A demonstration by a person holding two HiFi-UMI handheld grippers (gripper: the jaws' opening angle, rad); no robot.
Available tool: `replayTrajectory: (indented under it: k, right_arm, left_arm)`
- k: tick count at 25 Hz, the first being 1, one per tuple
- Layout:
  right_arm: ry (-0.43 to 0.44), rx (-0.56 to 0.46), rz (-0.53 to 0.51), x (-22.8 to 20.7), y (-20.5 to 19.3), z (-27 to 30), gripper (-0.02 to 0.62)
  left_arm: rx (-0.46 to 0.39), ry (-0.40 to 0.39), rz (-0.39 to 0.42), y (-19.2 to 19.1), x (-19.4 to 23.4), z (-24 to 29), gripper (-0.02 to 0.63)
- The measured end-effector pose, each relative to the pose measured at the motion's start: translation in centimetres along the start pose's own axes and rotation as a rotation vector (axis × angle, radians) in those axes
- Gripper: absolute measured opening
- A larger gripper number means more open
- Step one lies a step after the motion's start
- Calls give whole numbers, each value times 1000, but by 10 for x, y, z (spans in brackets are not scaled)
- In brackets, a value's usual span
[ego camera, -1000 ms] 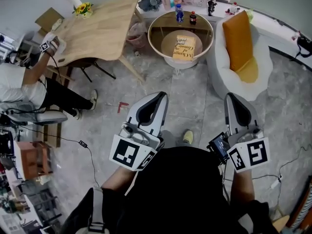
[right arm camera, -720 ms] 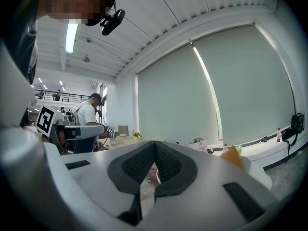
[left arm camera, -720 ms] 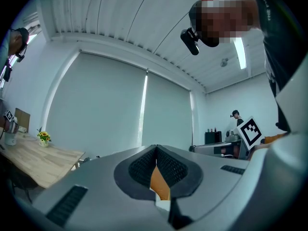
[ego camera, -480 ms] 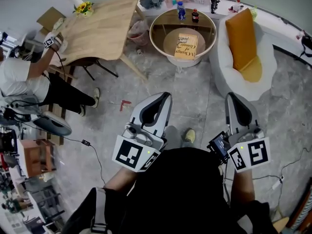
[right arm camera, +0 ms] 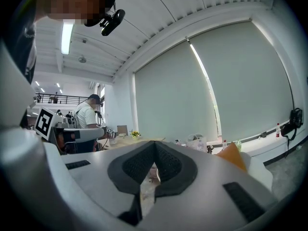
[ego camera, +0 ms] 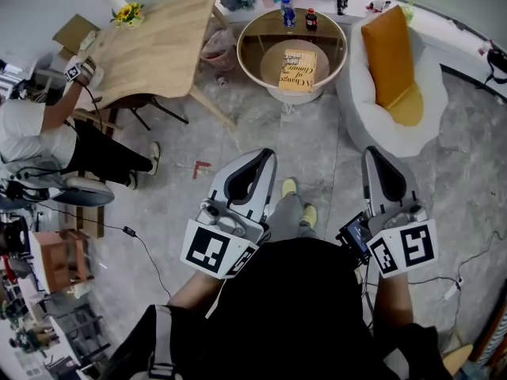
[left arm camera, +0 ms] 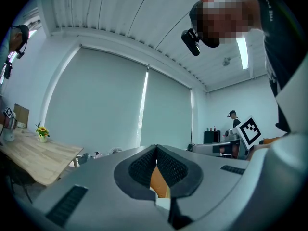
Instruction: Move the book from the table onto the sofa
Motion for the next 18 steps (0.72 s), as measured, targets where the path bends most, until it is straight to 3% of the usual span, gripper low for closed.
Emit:
replayTrajectory:
  k: [18]
  right_arm:
    - [-19, 21, 6, -13, 7, 43, 9]
  left_arm:
    - [22, -30, -25, -4, 29, 31, 14]
Point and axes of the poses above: the fingertips, and each gripper's own axes: z forward along the fingers, x to its left, y out of its top, the point moved 3 cm from there along -z, backward along the fingers, and after that the axes turned 5 degrees about x, right-handed, at the moved point
